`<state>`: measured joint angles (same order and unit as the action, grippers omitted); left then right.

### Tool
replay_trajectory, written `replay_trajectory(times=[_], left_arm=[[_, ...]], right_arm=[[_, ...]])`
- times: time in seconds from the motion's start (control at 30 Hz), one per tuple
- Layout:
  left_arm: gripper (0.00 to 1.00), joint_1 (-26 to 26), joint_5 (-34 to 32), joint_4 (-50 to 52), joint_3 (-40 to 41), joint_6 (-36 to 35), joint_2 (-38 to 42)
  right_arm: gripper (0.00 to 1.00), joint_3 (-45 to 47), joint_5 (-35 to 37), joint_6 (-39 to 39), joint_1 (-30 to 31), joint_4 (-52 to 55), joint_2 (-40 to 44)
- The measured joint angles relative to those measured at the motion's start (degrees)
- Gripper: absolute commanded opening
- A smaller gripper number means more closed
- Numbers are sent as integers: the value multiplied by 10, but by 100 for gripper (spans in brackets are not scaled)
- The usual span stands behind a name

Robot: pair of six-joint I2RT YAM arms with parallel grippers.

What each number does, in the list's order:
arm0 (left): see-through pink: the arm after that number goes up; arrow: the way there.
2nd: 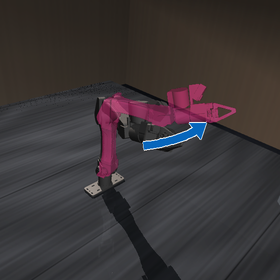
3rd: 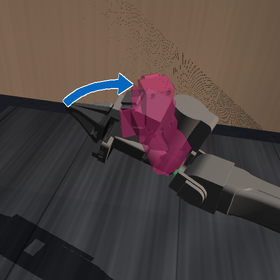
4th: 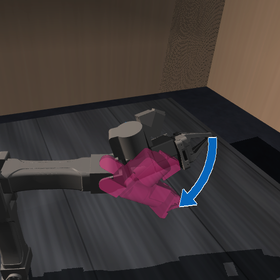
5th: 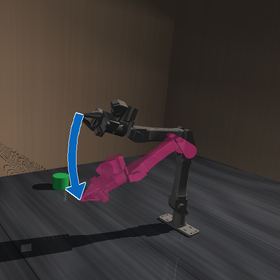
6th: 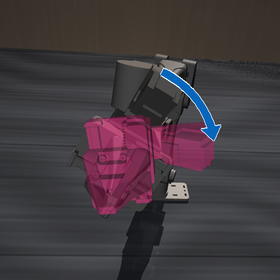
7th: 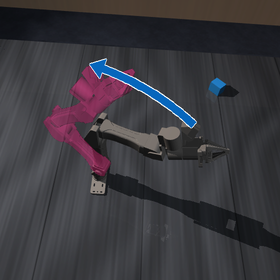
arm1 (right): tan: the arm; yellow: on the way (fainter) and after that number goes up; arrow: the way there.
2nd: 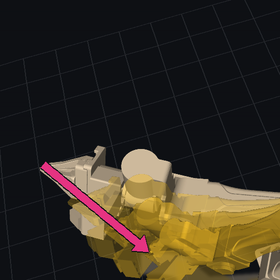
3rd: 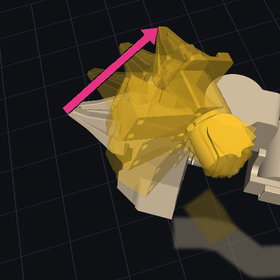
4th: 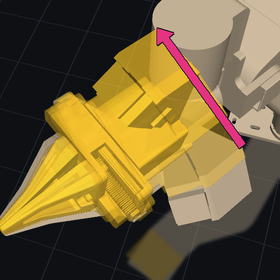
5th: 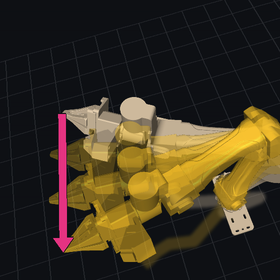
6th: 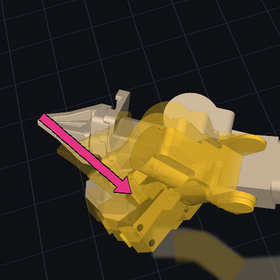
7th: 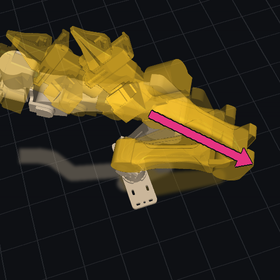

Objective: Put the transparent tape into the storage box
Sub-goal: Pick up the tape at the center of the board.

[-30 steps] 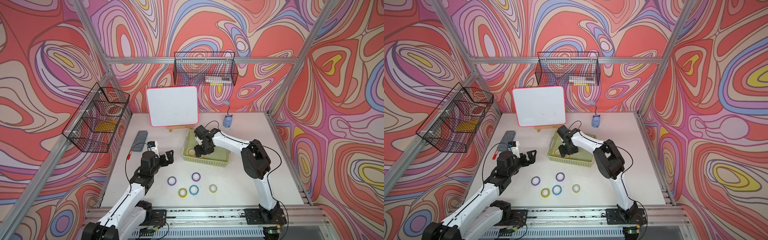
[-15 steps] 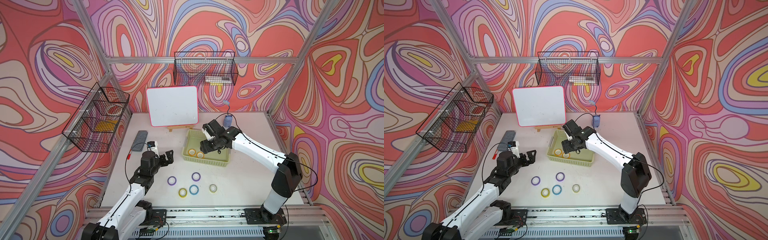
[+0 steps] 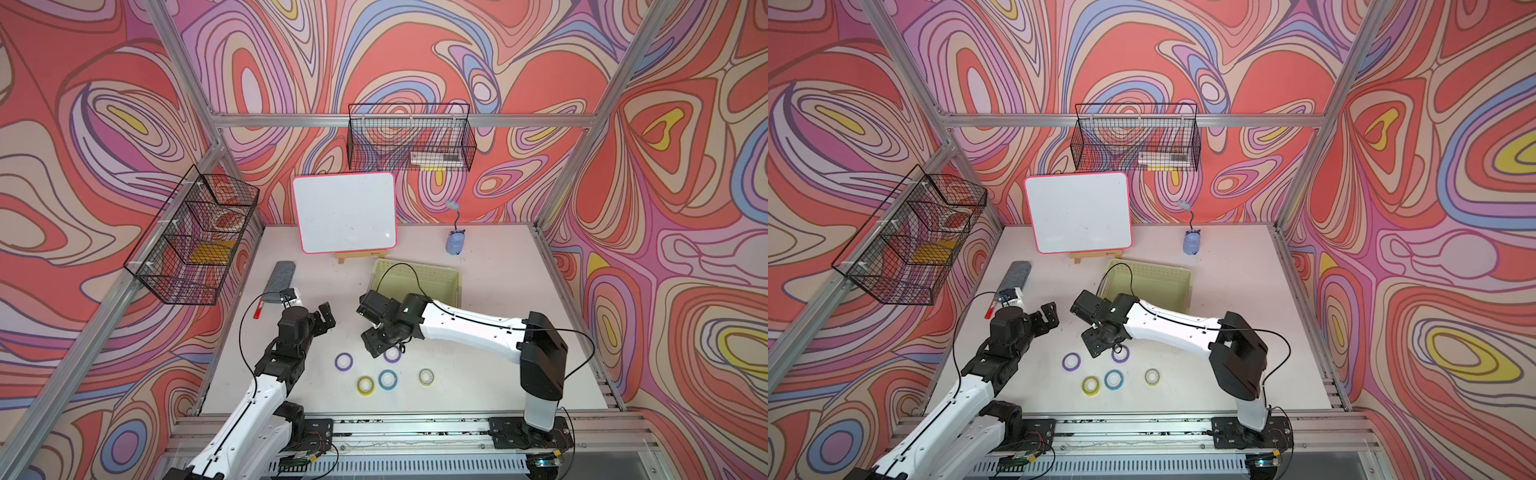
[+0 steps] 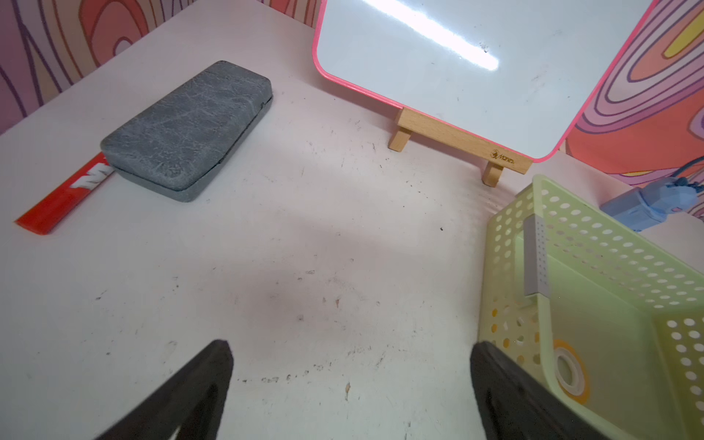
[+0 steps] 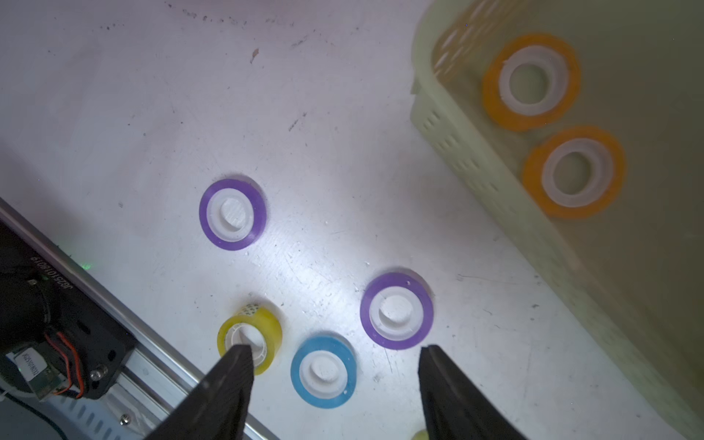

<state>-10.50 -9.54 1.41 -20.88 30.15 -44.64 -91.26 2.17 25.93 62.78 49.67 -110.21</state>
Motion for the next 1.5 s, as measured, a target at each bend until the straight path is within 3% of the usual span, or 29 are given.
replay_trajectory(times=[0.37,1.13,1.5], left_arm=[[99,69,-9,18,11,38,3],[99,71,-29,34,24,64,37],[99,71,-31,34,24,64,42]], right_arm=[[72,-87,17,30,69,-33,-117],[70,-139,64,42,81,-70,-219],[62,-149,83,49,83,-68,-228]])
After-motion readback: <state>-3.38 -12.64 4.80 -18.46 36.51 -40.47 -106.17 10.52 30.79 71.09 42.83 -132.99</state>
